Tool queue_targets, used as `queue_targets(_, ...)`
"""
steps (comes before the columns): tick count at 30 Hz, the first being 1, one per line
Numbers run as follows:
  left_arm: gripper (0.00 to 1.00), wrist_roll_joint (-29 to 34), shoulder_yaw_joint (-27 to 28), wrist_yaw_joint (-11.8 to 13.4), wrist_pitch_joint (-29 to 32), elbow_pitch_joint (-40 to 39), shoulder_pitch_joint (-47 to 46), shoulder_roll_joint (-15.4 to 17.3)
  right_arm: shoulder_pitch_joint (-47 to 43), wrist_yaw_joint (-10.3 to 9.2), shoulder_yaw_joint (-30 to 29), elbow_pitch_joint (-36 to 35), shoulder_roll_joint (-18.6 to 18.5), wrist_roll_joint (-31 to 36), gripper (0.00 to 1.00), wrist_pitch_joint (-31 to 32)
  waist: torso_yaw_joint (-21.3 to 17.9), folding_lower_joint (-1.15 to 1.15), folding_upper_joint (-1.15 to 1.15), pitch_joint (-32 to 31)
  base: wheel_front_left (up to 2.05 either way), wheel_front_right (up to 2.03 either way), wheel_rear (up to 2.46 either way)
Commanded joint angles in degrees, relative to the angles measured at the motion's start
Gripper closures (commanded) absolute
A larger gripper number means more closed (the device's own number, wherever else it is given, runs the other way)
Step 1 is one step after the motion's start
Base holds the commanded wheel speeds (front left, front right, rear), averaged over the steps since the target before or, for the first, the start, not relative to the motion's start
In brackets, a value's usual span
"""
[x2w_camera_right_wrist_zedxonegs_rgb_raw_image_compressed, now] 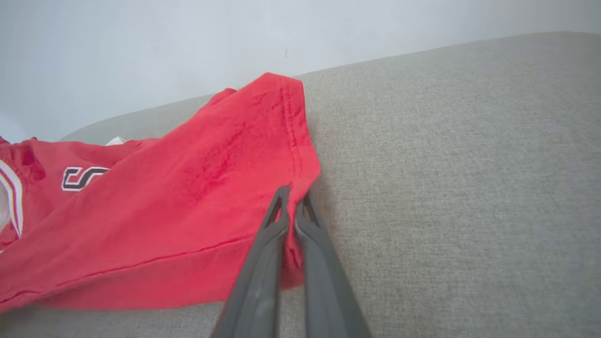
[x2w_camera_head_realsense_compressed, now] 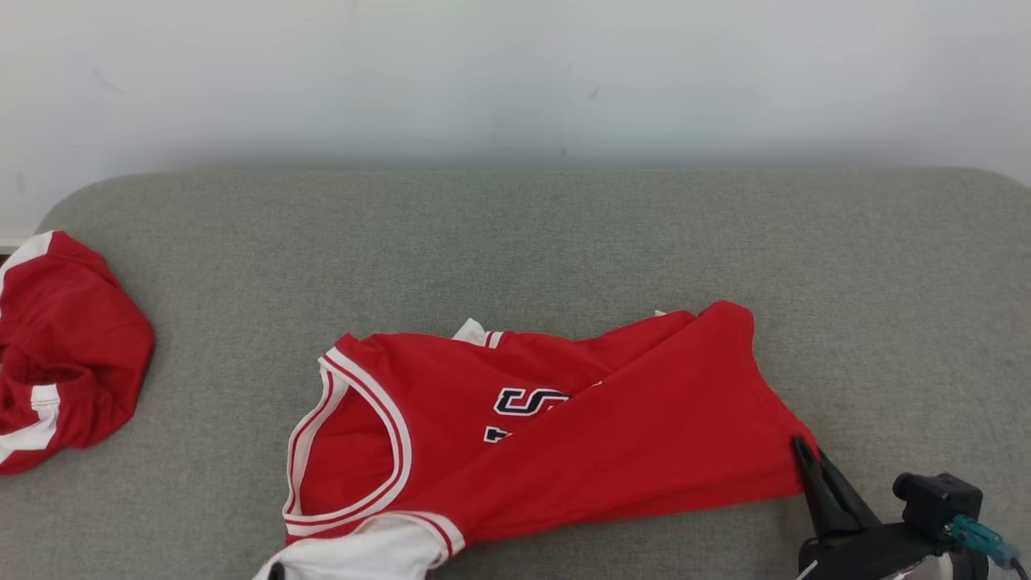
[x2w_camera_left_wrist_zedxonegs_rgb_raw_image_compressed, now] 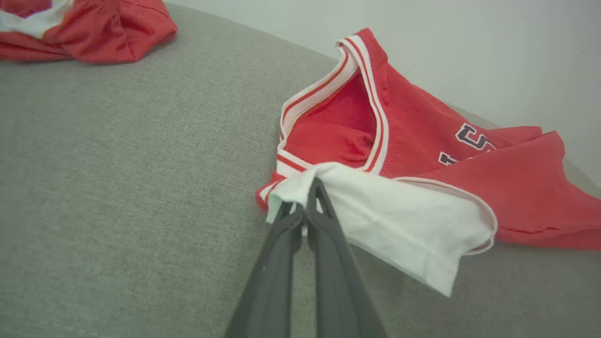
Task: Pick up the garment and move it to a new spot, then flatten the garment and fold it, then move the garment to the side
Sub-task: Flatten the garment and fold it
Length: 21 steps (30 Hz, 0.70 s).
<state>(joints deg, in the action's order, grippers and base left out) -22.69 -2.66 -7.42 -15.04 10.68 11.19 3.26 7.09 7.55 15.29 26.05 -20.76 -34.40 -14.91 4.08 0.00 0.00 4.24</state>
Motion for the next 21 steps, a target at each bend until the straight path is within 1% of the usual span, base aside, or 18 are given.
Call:
queue_targets(1,1.00,0.80,1.10,-0.04,-0.20,-2.12,0.27,0.98,-0.38,-0.13,-0.22,-2.54,-0.27,0.48,1.00,0.01,-0.92,0.00,0.00,-0.16,0.00,0.00,0.00)
queue_targets(5,1.00,0.71,0.76,-0.05,-0.21,-5.52,-3.56,3.88,2.05,-0.13,0.61,-8.35,-0.14,0.09,1.00,2.35,-2.06,0.00,0.00,0.19,0.00,0.00,0.00)
queue_targets(6,1.00,0.71,0.76,-0.05,-0.21,-5.52,-3.56,3.88,2.05,-0.13,0.61,-8.35,-0.14,0.09,1.00,2.35,-2.06,0.00,0.00,0.19,0.00,0.00,0.00)
queue_targets(7,1.00,0.37,-0.25,-0.05,-0.20,-5.81,-6.76,6.18,4.02,-0.13,0.80,-10.62,-0.07,-0.85,1.00,3.83,-2.32,0.00,0.00,0.52,0.00,0.00,0.00)
queue_targets(8,1.00,0.37,-0.25,-0.05,-0.20,-5.81,-6.76,6.18,4.02,-0.13,0.80,-10.62,-0.07,-0.85,1.00,3.83,-2.32,0.00,0.00,0.52,0.00,0.00,0.00)
queue_targets(9,1.00,0.55,-0.84,-0.05,-0.21,-6.22,-8.63,7.50,5.28,-0.13,0.95,-11.61,-0.11,-1.28,1.00,4.61,-2.54,0.00,0.00,0.82,0.00,0.00,0.00)
queue_targets(12,1.00,-0.36,-3.18,-0.04,0.49,-6.44,-16.91,11.95,10.38,-0.13,1.42,-13.52,-0.27,-3.05,1.00,6.75,-2.95,0.00,0.00,2.17,0.00,0.00,0.00)
queue_targets(15,1.00,-2.30,-5.31,-0.04,2.83,-6.39,-26.37,16.44,16.96,-0.13,1.85,-13.88,-0.03,-4.03,1.00,9.40,-3.56,0.00,0.00,4.63,0.00,0.00,0.00)
queue_targets(21,1.00,-9.09,-8.01,0.01,8.34,-1.67,-47.79,23.93,33.44,-0.13,2.46,-10.48,1.11,-6.89,1.00,13.67,-4.87,0.00,0.00,10.86,0.00,0.00,0.00)
